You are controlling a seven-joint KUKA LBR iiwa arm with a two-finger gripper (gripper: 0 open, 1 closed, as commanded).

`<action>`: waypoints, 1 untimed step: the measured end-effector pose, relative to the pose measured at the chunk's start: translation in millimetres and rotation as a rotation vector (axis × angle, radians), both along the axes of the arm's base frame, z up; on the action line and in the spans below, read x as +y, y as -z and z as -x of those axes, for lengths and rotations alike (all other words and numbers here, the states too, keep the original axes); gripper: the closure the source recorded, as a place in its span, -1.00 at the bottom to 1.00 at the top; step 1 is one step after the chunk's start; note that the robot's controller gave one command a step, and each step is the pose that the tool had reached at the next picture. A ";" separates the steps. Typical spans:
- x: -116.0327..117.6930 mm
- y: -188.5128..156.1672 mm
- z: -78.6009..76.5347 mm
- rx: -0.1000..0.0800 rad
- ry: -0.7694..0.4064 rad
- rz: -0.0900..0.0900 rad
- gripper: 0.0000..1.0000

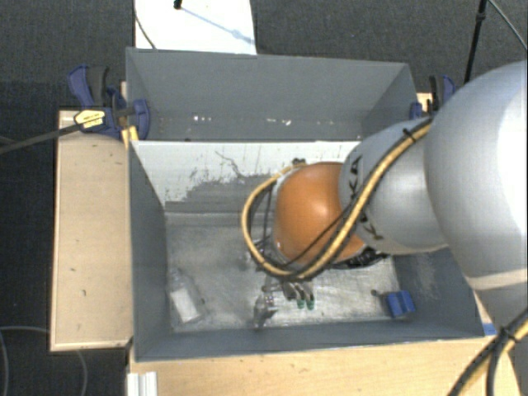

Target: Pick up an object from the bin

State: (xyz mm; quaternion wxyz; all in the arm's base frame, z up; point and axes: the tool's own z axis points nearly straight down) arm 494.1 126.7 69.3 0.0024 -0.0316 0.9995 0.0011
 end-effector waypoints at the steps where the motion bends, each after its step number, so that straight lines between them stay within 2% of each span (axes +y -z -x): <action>1: -18.7 -14.1 -16.1 -0.001 -0.042 0.002 -1.00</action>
Offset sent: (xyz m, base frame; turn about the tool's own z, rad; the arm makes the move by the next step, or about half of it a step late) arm 0.0145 -0.0176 0.0132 -0.0443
